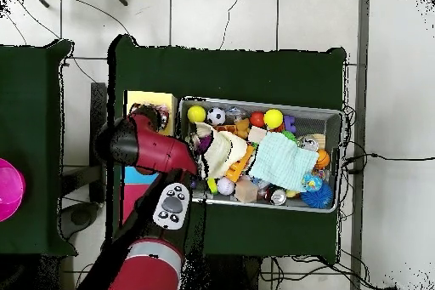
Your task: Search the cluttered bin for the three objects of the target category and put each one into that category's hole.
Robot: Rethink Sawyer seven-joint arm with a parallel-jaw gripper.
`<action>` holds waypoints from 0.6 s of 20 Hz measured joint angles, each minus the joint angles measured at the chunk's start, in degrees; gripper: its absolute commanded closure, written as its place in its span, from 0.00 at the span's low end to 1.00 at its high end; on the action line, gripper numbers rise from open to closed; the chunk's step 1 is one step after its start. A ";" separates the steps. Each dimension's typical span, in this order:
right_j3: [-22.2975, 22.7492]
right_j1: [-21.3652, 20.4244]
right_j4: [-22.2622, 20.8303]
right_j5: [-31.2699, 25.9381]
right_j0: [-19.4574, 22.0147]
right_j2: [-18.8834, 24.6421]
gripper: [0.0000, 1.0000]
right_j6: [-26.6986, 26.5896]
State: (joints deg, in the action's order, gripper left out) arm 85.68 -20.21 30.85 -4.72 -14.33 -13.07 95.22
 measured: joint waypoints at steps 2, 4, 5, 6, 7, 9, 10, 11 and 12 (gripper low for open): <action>-0.84 0.39 0.05 -2.12 -0.52 -1.08 1.00 0.20; -2.80 1.37 0.35 -7.49 -1.56 -3.23 1.00 0.94; -3.23 1.57 0.47 -8.66 -1.76 -3.64 1.00 1.14; -5.68 2.77 1.15 -14.79 -2.60 -5.63 1.00 2.51; -6.95 3.43 1.57 -17.33 -2.85 -6.44 1.00 3.30; -9.19 4.65 2.24 -20.79 -2.96 -7.63 1.00 4.85; -9.94 5.06 2.54 -21.67 -2.95 -7.94 1.00 5.36; -11.14 5.72 2.88 -22.79 -2.92 -8.41 1.00 6.23; -12.32 6.39 3.14 -23.66 -2.89 -8.95 1.00 7.04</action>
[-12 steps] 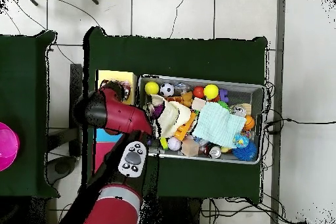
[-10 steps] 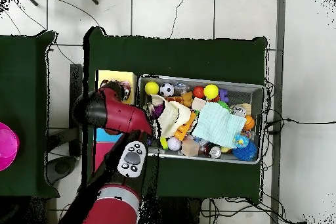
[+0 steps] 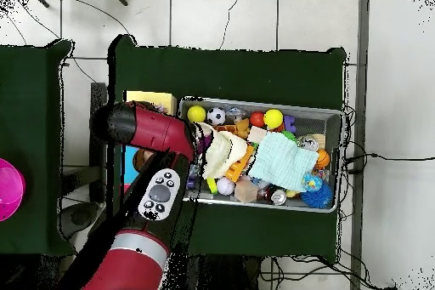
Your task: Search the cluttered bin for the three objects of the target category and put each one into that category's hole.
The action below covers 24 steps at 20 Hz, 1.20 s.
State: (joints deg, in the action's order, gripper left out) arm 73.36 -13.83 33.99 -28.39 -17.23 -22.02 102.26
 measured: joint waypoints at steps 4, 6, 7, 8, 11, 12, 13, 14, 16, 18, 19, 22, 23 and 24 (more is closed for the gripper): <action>-3.75 2.09 0.09 -4.66 -0.01 -2.04 1.00 2.28; -4.87 2.65 0.09 -6.47 0.02 -2.53 1.00 2.47; -5.35 2.89 0.09 -7.29 0.05 -2.74 1.00 2.48; -6.32 3.38 0.08 -8.82 0.17 -3.09 1.00 2.48; -7.78 4.08 0.07 -11.04 0.39 -3.60 1.00 2.48; -8.28 4.33 0.07 -11.88 0.45 -3.76 1.00 2.48; -8.55 4.46 0.08 -12.34 0.49 -3.85 1.00 2.48; -8.82 4.59 0.08 -12.80 0.52 -3.94 1.00 2.48; -9.61 4.96 0.06 -14.02 0.66 -4.15 1.00 2.48; -9.93 5.09 0.07 -14.69 0.74 -4.21 1.00 2.48; -9.97 5.10 0.06 -14.79 0.77 -4.20 1.00 2.48; -10.00 5.09 -0.05 -14.85 0.80 -4.19 1.00 2.48; -10.00 5.07 -0.07 -14.85 0.81 -4.18 1.00 2.48; -9.99 5.06 -0.09 -14.86 0.81 -4.17 1.00 2.48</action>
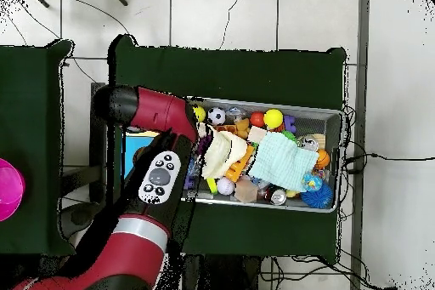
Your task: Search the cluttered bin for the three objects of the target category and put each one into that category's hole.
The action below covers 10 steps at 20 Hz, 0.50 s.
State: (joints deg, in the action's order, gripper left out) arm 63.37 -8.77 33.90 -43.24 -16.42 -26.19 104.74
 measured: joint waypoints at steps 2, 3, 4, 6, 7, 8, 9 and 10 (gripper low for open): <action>0.10 -0.08 -0.13 0.05 -0.02 0.04 1.00 0.00; 0.20 -0.15 -0.15 0.08 -0.02 0.09 1.00 0.00; 0.36 -0.28 -0.16 0.14 0.00 0.20 1.00 0.00; 0.81 -0.59 -0.20 0.30 0.02 0.43 1.00 0.00; 0.95 -0.68 -0.21 0.40 0.04 0.53 1.00 0.00; 1.08 -0.78 -0.21 0.51 0.06 0.62 1.00 0.00; 1.49 -1.08 -0.22 0.79 0.17 0.95 1.00 0.00; 1.62 -1.18 -0.24 0.88 0.20 1.06 1.00 0.00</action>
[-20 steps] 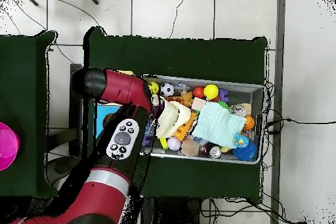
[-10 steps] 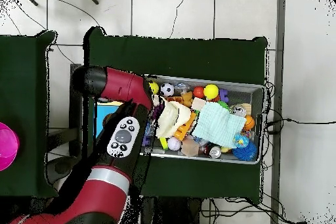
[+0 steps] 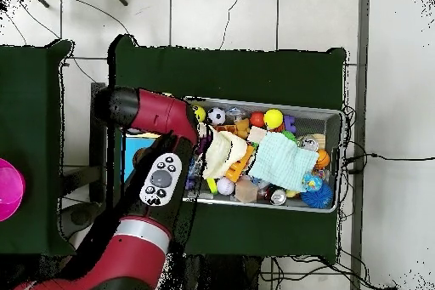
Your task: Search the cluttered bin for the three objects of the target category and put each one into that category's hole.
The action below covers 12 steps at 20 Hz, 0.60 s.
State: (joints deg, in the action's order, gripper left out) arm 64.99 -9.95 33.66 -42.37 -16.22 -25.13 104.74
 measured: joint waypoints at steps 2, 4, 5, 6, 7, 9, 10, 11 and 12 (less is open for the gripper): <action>0.39 -0.26 -0.05 0.17 0.08 0.24 1.00 0.00; 0.69 -0.48 -0.08 0.17 0.14 0.35 1.00 0.00; 0.74 -0.55 -0.08 0.17 0.13 0.35 1.00 0.00; 0.80 -0.67 -0.11 0.17 0.12 0.36 1.00 0.00; 0.81 -0.74 -0.12 0.17 0.12 0.36 1.00 0.00; 0.84 -1.01 -0.17 0.17 0.13 0.36 1.00 0.00; 0.90 -1.50 -0.24 0.15 0.12 0.36 1.00 0.00; 0.90 -1.74 -0.26 0.15 0.12 0.36 1.00 0.00; 0.90 -1.93 -0.27 0.15 0.12 0.36 1.00 0.00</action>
State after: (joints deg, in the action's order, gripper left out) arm 65.88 -11.88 33.39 -42.21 -16.10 -24.78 104.74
